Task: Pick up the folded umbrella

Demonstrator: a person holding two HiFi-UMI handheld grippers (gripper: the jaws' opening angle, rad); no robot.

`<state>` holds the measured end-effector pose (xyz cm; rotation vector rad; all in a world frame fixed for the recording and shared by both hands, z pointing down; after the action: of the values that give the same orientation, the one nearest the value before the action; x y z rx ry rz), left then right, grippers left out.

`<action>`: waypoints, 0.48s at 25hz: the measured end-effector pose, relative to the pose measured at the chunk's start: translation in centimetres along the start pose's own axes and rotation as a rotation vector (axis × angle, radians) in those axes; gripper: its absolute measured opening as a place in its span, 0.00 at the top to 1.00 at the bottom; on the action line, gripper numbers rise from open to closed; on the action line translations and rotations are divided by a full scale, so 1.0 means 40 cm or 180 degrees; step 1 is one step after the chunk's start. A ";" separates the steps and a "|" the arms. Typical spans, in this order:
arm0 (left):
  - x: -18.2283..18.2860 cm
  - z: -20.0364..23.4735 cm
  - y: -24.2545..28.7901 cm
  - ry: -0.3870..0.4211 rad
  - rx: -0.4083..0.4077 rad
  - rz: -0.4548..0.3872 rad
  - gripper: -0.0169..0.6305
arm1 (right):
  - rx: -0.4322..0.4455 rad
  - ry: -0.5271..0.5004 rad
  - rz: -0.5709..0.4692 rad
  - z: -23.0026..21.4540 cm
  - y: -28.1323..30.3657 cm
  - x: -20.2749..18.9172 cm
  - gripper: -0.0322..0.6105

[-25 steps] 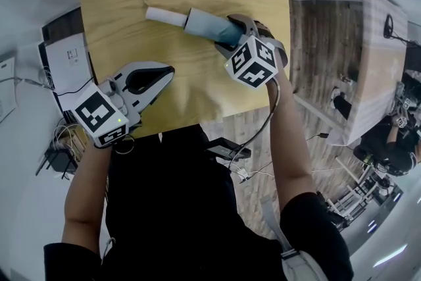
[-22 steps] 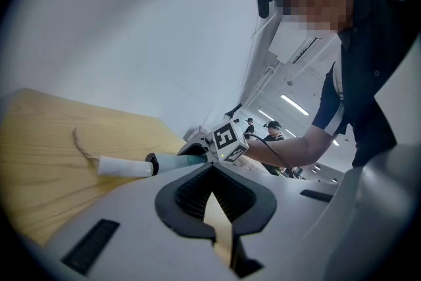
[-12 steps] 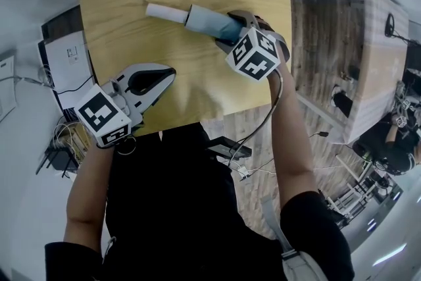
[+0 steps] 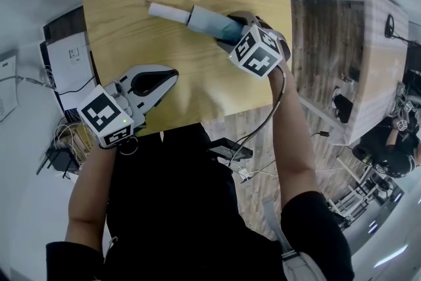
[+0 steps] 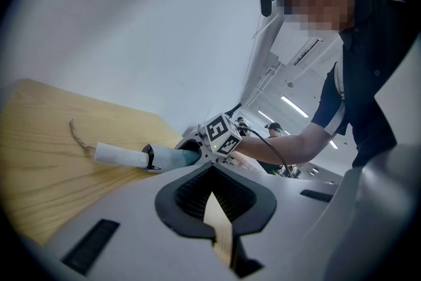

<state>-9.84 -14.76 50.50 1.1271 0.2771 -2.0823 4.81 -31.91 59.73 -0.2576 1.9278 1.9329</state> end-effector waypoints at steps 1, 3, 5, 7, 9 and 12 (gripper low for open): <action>0.001 -0.001 0.000 0.0005 0.0000 -0.0001 0.96 | -0.0005 -0.0008 0.0001 0.002 -0.002 0.002 0.48; 0.002 -0.003 -0.001 0.0017 0.0002 -0.0003 0.96 | -0.0025 -0.0029 -0.0003 0.005 -0.003 0.002 0.48; 0.007 -0.008 -0.005 0.0027 0.0008 -0.0017 0.96 | -0.0051 -0.0031 0.0005 0.009 -0.004 0.000 0.48; 0.013 -0.013 -0.011 0.0041 0.0017 -0.0031 0.96 | -0.0068 -0.0008 0.0008 0.015 -0.010 -0.004 0.48; 0.018 -0.014 -0.019 0.0058 0.0033 -0.0037 0.96 | -0.0070 0.0029 -0.0033 0.024 -0.020 -0.008 0.49; 0.015 -0.016 -0.036 0.0071 0.0076 -0.0028 0.96 | -0.0056 0.0152 -0.0201 0.051 -0.044 0.001 0.49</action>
<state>-10.64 -13.70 49.43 1.1658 0.2692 -2.0869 5.80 -29.93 58.16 -0.3684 1.9099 1.9199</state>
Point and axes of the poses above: the fingertips, and each gripper's own axes: y forward along the fingers, z to its left, x out of its top, the point moved 7 cm from there along -y, backward along the fingers, and after that the axes turned 4 degrees about -z, right-handed, at the moved point
